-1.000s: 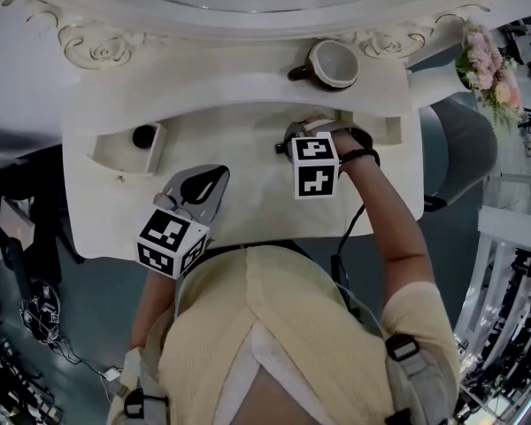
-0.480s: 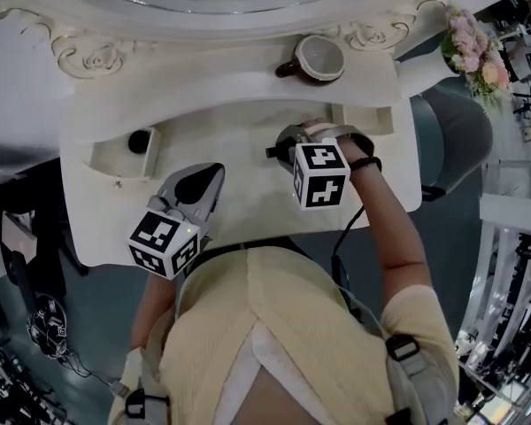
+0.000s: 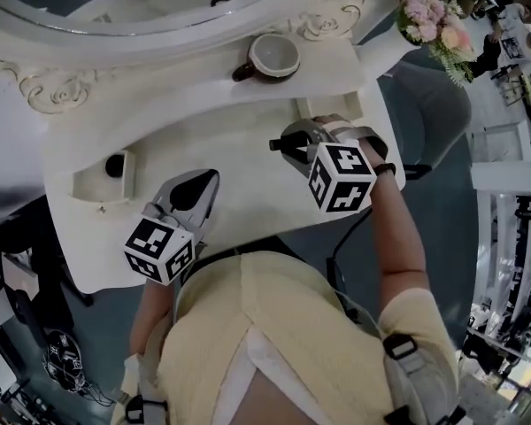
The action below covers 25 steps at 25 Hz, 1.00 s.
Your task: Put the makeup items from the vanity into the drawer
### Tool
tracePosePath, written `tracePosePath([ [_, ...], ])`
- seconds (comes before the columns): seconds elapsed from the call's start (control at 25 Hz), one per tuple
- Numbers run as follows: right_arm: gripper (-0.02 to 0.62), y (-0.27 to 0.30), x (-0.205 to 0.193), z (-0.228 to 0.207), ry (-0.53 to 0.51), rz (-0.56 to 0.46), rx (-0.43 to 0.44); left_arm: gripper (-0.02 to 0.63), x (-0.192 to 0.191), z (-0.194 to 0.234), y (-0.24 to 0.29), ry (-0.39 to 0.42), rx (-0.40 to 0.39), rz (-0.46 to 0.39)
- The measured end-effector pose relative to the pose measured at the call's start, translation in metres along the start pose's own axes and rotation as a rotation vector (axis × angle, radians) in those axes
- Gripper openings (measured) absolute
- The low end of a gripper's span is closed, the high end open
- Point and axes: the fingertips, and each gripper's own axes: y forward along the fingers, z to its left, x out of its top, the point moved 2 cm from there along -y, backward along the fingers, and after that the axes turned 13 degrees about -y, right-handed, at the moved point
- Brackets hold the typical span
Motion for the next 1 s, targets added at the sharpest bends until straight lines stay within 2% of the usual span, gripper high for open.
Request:
tracePosePath([
  [0.32, 0.097, -0.027, -0.06, -0.006, 0.12, 0.1, -0.092, 0.006, -0.002, -0.015, 0.014, 0.016, -0.049, 0.028],
  [0.6, 0.097, -0.031, -0.115, -0.021, 0.217, 0.174, -0.15, 0.006, -0.008, -0.021, 0.014, 0.021, -0.061, 0.043],
  [0.68, 0.097, -0.029, -0.13, -0.023, 0.214, 0.21, -0.158, 0.006, -0.009, -0.022, 0.014, 0.022, -0.062, 0.043],
  [0.84, 0.097, -0.02, -0.143, -0.029, 0.131, 0.272, -0.16, 0.006, -0.007, -0.025, 0.018, 0.026, -0.073, 0.035],
  [1.0, 0.097, -0.007, -0.146, -0.034, 0.126, 0.256, -0.137, 0.006, -0.002, -0.035, 0.031, 0.044, -0.103, 0.027],
])
